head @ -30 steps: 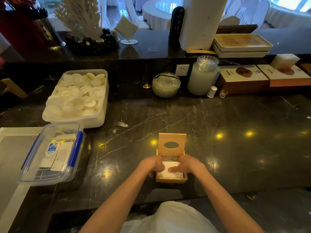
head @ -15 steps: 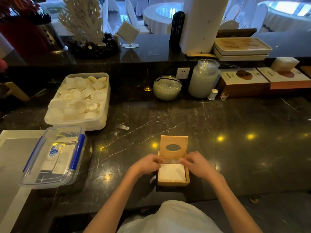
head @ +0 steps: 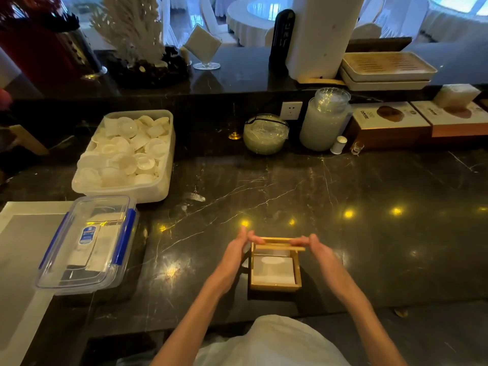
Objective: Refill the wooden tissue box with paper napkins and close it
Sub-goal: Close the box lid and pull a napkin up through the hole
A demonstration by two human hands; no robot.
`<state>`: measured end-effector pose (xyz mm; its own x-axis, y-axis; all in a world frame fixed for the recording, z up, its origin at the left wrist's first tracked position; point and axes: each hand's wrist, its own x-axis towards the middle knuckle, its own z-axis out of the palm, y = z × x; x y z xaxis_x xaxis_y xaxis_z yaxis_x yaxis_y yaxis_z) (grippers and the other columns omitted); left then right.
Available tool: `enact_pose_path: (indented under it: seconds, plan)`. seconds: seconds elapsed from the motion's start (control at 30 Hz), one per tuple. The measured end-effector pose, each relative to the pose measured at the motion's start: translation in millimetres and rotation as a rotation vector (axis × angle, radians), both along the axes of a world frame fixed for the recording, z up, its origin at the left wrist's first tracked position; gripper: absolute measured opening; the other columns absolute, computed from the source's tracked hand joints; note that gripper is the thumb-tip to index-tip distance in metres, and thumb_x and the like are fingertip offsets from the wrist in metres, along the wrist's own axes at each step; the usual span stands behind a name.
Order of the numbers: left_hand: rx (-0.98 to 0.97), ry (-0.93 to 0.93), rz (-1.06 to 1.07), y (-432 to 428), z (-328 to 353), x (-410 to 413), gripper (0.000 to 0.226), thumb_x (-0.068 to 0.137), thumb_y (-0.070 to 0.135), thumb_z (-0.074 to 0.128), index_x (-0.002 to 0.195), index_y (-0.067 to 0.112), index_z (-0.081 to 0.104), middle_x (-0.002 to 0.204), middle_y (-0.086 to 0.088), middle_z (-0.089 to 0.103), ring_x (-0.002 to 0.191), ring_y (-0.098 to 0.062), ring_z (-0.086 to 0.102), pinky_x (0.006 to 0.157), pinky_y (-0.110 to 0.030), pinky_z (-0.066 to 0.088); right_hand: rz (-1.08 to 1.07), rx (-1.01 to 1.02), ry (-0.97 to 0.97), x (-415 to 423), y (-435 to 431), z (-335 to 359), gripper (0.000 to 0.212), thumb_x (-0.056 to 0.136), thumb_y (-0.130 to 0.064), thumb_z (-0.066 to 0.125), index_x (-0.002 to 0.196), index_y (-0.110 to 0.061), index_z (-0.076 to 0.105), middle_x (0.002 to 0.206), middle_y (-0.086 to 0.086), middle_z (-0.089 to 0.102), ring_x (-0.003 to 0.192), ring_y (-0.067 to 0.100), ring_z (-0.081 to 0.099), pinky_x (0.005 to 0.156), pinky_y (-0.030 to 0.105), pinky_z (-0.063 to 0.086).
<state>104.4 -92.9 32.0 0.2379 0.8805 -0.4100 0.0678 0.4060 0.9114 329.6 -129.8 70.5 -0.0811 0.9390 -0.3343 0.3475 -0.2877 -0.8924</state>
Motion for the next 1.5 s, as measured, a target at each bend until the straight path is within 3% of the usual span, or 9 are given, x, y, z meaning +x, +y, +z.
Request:
enact_pose_path:
  seconds: [0.03,0.13,0.23,0.3,0.4,0.53,0.73,1.1,1.5]
  plan:
    - [0.019,0.016,-0.018,-7,-10,-1,0.055,0.104,0.048,0.025,0.1,0.021,0.073,0.139,0.017,0.046,0.13,-0.004,0.04,0.115,-0.041,0.019,0.024,-0.002,-0.02,1,-9,-4,0.054,0.095,-0.066,0.024,0.116,-0.04,0.066,0.129,-0.027,0.053,0.121,-0.027,0.034,0.102,0.018,0.027]
    - [0.027,0.051,-0.071,-20,-37,-4,0.031,0.101,0.044,0.042,0.107,0.032,0.071,0.151,0.011,0.035,0.139,-0.012,0.033,0.119,-0.044,0.023,0.164,0.034,-0.222,1,-25,-25,0.046,0.095,-0.063,0.032,0.115,-0.041,0.067,0.151,-0.019,0.037,0.146,-0.007,0.005,0.118,0.032,0.012]
    - [0.045,0.056,-0.048,-27,-46,0,0.018,0.101,0.025,0.05,0.112,0.025,0.064,0.13,0.007,0.053,0.118,-0.015,0.051,0.098,-0.029,0.044,0.282,0.077,-0.433,2,-20,-33,0.032,0.097,-0.049,0.045,0.114,-0.036,0.068,0.16,-0.013,0.022,0.148,0.005,-0.016,0.119,0.042,0.009]
    - [0.093,0.07,-0.044,-28,-48,1,0.016,0.101,0.02,0.051,0.11,0.026,0.062,0.117,0.008,0.058,0.104,-0.013,0.055,0.085,-0.024,0.046,0.244,0.183,-0.502,-2,-10,-28,0.025,0.097,-0.039,0.052,0.114,-0.032,0.069,0.16,-0.01,0.025,0.148,0.008,-0.013,0.118,0.04,0.01]
    - [0.15,0.099,-0.047,-28,-55,0,0.015,0.099,0.019,0.054,0.109,0.026,0.063,0.115,0.018,0.058,0.106,-0.009,0.058,0.091,-0.023,0.048,0.149,0.324,-0.587,-16,7,-17,0.021,0.098,-0.031,0.054,0.11,-0.028,0.071,0.154,-0.008,0.038,0.15,0.011,0.003,0.116,0.034,0.015]
    - [0.193,0.133,-0.07,-27,-57,-2,0.016,0.099,0.019,0.055,0.112,0.022,0.063,0.123,0.008,0.056,0.109,0.005,0.055,0.089,-0.006,0.042,0.286,0.313,-0.776,-41,24,-28,0.023,0.098,-0.031,0.053,0.109,-0.028,0.073,0.158,-0.002,0.034,0.152,0.02,0.004,0.118,0.043,0.024]
    - [0.193,0.148,-0.068,-26,-64,-1,0.016,0.098,0.026,0.056,0.109,0.035,0.063,0.125,0.007,0.057,0.119,-0.005,0.052,0.101,-0.022,0.041,0.452,0.275,-0.952,-56,23,-47,0.026,0.098,-0.032,0.051,0.112,-0.029,0.073,0.165,0.007,0.009,0.151,0.031,-0.013,0.121,0.049,0.008]
    - [0.19,0.149,-0.043,-30,-65,2,0.017,0.099,0.029,0.053,0.11,0.038,0.061,0.132,0.004,0.054,0.127,-0.01,0.048,0.103,-0.022,0.039,0.463,0.258,-0.959,-59,22,-43,0.031,0.1,-0.036,0.047,0.121,-0.029,0.068,0.165,0.005,0.013,0.151,0.03,-0.01,0.122,0.049,0.003]
    - [0.189,0.15,-0.039,-33,-61,1,0.017,0.099,0.028,0.053,0.112,0.033,0.062,0.135,0.008,0.052,0.13,-0.007,0.044,0.098,-0.012,0.033,0.367,0.29,-0.927,-55,22,-47,0.023,0.094,-0.034,0.058,0.109,-0.024,0.073,0.159,0.003,0.031,0.152,0.025,0.002,0.122,0.044,0.011]
